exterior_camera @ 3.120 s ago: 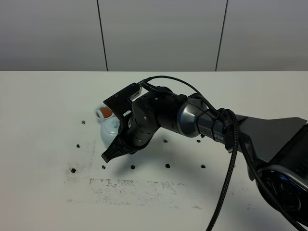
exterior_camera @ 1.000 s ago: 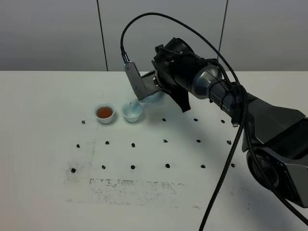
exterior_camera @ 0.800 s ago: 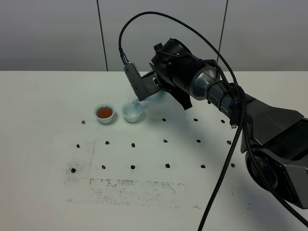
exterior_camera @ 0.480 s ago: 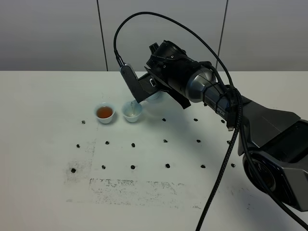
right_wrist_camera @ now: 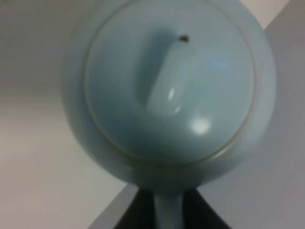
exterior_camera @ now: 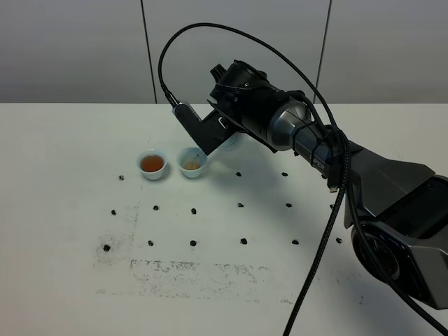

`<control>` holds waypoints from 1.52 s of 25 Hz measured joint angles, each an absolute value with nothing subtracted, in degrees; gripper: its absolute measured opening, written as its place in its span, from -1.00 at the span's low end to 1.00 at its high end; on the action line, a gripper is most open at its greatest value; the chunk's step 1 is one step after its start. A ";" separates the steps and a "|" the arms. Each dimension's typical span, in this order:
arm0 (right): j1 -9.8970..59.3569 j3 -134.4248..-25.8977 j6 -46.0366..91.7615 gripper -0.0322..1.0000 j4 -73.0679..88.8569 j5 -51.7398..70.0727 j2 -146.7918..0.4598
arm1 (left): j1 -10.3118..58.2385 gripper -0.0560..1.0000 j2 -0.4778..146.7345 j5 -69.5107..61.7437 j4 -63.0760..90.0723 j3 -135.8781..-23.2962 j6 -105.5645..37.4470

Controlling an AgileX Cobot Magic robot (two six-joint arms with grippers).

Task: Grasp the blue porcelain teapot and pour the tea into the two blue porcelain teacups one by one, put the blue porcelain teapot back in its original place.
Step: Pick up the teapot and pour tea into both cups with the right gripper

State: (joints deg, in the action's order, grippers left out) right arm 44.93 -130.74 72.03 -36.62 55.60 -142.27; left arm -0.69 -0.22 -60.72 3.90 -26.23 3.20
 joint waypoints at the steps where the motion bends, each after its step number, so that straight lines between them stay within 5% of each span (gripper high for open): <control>1: 45.08 -130.74 72.08 -0.88 -36.66 55.60 -142.27 | -0.69 -0.35 -0.22 -60.72 3.90 -26.23 3.20; 38: 47.06 -130.74 72.48 -0.88 -45.92 52.28 -142.12 | -0.69 -0.35 -0.22 -60.72 3.90 -26.23 3.20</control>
